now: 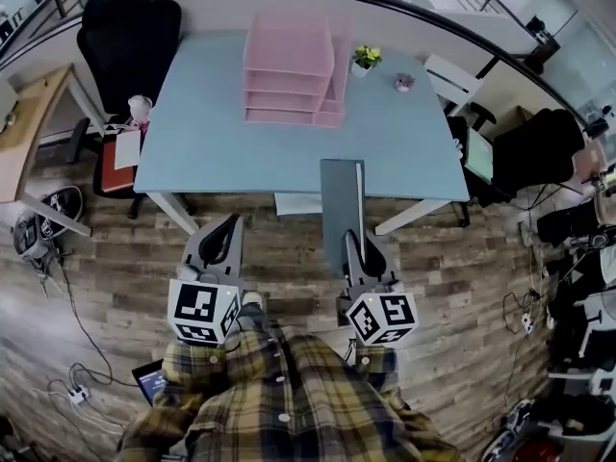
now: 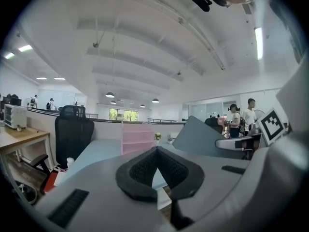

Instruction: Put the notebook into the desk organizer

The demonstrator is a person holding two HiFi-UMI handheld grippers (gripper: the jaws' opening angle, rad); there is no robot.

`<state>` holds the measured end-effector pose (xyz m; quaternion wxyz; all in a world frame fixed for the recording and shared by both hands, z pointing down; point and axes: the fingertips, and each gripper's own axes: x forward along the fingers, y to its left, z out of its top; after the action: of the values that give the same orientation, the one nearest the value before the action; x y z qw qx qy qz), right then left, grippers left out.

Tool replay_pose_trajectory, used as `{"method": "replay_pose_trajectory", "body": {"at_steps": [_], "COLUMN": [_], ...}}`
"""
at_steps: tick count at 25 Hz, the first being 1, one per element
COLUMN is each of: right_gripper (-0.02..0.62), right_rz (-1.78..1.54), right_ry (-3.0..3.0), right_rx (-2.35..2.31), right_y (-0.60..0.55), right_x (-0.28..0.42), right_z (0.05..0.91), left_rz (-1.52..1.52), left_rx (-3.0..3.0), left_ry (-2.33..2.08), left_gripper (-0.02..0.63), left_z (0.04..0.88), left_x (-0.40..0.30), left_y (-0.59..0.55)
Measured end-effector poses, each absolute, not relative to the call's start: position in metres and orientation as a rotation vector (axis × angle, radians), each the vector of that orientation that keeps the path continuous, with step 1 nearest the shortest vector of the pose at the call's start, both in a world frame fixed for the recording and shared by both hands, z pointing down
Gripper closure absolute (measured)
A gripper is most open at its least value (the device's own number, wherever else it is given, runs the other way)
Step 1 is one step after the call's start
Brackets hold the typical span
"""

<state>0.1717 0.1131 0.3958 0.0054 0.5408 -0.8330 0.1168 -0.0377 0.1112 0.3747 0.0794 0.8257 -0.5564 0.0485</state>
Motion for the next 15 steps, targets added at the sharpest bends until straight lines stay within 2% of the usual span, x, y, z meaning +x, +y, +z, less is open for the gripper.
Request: {"method": "replay_pose_trajectory", "body": {"at_steps": [15], "right_gripper": [0.534], "right_rz": [0.378], "right_ry": [-2.511], "right_rx": [1.734], "right_y": [0.072], "right_x": [0.118], "right_z": [0.403], "left_rz": [0.147], "left_rx": [2.485], "left_ry": [-1.559], "left_gripper": [0.612], "left_z": [0.388], "left_x": [-0.087], "left_y": [0.062]}}
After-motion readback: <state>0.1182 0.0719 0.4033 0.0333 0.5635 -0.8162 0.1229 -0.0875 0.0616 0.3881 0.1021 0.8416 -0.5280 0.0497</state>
